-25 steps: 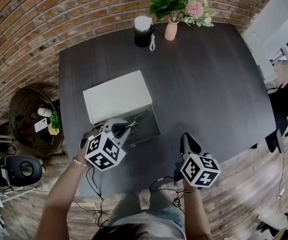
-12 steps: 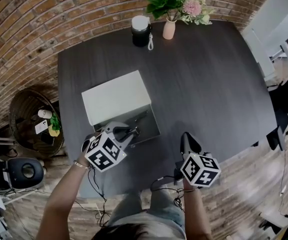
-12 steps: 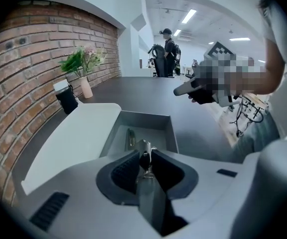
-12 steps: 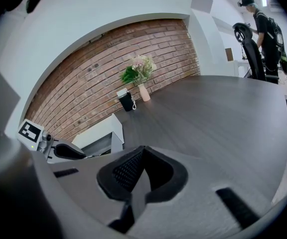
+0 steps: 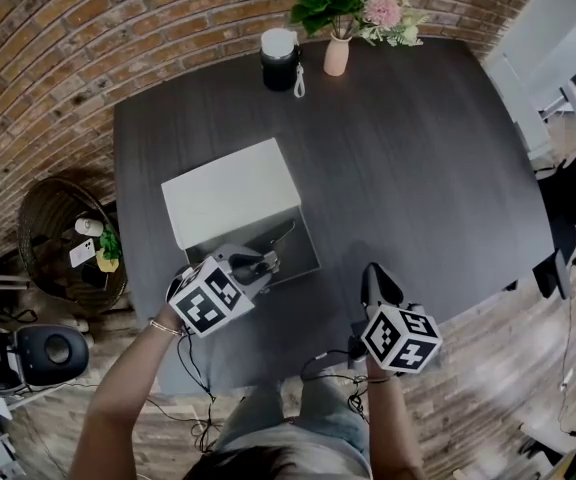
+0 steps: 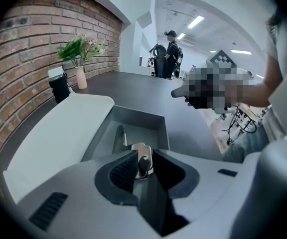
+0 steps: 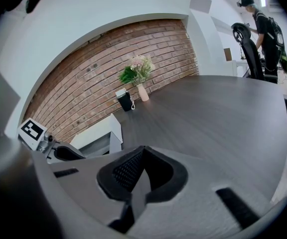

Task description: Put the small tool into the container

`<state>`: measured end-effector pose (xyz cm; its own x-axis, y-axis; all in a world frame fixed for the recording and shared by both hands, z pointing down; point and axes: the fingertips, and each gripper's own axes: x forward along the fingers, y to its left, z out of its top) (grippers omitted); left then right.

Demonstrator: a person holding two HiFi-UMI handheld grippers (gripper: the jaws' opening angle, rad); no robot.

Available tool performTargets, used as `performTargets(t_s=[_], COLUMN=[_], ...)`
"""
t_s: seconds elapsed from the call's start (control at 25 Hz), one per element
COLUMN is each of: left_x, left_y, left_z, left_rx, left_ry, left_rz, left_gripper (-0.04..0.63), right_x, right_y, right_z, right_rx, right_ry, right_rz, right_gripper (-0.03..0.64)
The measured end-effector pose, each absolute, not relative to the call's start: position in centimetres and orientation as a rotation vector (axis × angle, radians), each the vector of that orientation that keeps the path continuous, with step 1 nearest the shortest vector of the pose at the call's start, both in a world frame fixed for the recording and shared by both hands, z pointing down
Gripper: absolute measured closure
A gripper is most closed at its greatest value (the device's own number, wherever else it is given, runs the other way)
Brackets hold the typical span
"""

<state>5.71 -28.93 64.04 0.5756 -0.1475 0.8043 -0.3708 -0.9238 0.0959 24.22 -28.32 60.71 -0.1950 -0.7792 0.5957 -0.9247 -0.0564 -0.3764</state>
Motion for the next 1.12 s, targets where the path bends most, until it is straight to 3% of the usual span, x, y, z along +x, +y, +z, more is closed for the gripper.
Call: performTargets(t_s=[0.6,1.12], left_x=[5.4,-0.6], left_y=[-29.3,-28.7], left_z=[61.3,52.5], left_rx=[2.505,2.465], left_ry=[-0.560,-1.124], left_rz=[1.020,0.580], left_gripper=[0.503,0.526], right_x=[23.7,20.8], right_y=[-27.5,-27.7], right_z=[59.9,56.2], right_rx=[1.842,1.752], right_ry=[-2.034,-2.155], right_rz=[1.072,0.974], right_gripper=[0.615,0.615])
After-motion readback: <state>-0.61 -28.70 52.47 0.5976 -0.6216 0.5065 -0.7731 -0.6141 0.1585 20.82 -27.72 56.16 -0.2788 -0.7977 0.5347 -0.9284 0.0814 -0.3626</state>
